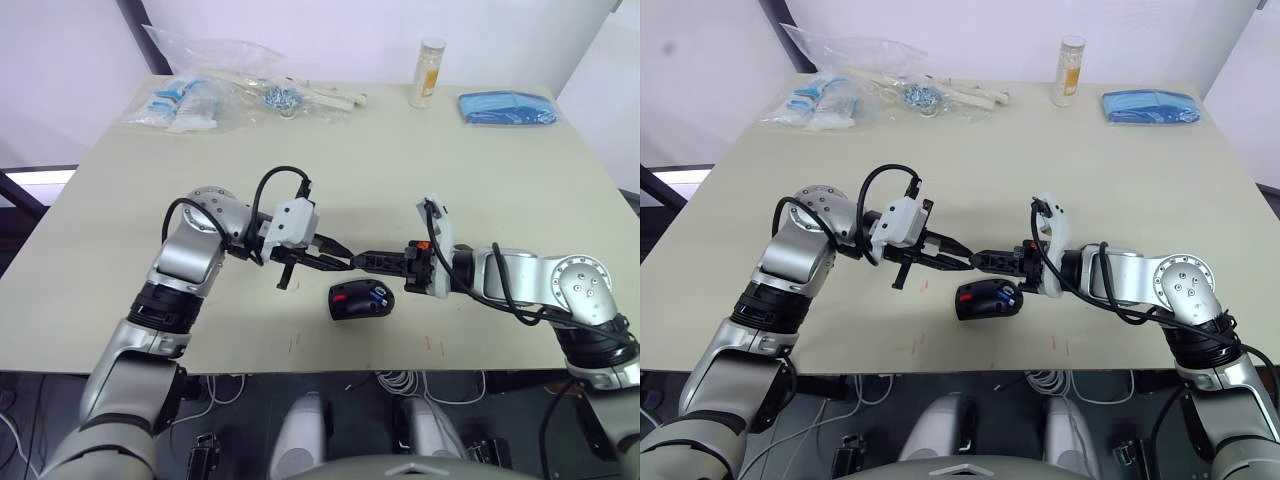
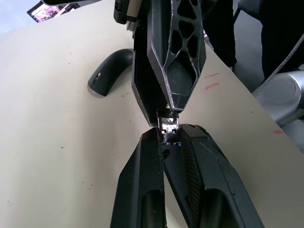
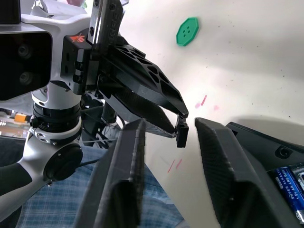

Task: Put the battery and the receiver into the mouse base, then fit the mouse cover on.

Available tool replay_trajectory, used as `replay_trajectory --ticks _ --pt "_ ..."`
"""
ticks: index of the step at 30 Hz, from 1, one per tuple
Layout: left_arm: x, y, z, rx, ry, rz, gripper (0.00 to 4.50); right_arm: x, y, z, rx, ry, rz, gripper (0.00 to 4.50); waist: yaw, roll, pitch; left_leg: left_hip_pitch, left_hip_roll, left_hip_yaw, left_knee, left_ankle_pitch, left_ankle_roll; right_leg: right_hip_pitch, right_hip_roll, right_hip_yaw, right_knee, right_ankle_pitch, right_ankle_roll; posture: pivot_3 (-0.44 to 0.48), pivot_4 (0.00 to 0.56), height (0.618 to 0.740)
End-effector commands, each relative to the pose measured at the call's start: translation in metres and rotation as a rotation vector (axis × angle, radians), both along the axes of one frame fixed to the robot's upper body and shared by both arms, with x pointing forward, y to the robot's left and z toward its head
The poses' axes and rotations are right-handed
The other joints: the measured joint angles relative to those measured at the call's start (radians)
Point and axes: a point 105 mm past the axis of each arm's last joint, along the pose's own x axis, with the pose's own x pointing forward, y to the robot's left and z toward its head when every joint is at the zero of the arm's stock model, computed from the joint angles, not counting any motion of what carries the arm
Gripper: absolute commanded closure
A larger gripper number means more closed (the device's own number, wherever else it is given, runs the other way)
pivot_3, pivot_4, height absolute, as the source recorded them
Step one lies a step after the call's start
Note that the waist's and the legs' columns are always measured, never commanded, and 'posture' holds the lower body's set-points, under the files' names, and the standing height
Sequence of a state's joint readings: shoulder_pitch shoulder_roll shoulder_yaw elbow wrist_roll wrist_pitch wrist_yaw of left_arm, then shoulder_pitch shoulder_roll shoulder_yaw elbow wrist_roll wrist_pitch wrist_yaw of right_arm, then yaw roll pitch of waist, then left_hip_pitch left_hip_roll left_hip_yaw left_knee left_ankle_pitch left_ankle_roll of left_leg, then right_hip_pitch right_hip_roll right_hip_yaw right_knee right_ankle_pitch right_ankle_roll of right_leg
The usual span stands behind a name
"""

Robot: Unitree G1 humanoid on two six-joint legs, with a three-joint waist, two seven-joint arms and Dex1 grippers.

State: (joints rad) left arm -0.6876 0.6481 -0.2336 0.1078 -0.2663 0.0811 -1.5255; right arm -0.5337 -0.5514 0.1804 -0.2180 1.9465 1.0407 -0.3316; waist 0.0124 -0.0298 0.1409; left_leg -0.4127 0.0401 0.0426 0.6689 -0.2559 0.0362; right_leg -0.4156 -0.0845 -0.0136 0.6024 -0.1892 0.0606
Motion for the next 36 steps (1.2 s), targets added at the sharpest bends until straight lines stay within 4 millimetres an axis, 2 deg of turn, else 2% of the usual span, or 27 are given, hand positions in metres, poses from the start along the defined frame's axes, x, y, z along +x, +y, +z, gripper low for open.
replay_trajectory --ticks 1,10,36 --pt "0.0005 -0.0015 0.0067 -0.008 -0.034 -0.012 4.45 -0.0006 0.0003 0.0116 0.028 -0.034 0.006 3.01 0.000 0.000 0.000 0.000 0.000 0.000 0.000 0.000 0.000 0.000 0.000 0.000 0.000 0.000 0.000 0.000 0.150 0.740" --pt "0.0017 -0.0024 0.0074 -0.018 -0.044 -0.005 4.45 -0.0016 -0.0009 0.0044 -0.006 -0.014 0.005 3.01 0.000 0.000 0.000 0.000 0.000 0.000 0.000 0.000 0.000 0.000 0.000 0.000 0.000 0.000 0.000 0.000 0.150 0.740" --pt "0.0031 -0.0011 0.0064 -0.015 -0.044 0.004 4.45 -0.0005 -0.0014 0.0021 -0.015 -0.002 -0.005 3.01 0.000 0.000 0.000 0.000 0.000 0.000 0.000 0.000 0.000 0.000 0.000 0.000 0.000 0.000 0.000 0.000 0.150 0.740"
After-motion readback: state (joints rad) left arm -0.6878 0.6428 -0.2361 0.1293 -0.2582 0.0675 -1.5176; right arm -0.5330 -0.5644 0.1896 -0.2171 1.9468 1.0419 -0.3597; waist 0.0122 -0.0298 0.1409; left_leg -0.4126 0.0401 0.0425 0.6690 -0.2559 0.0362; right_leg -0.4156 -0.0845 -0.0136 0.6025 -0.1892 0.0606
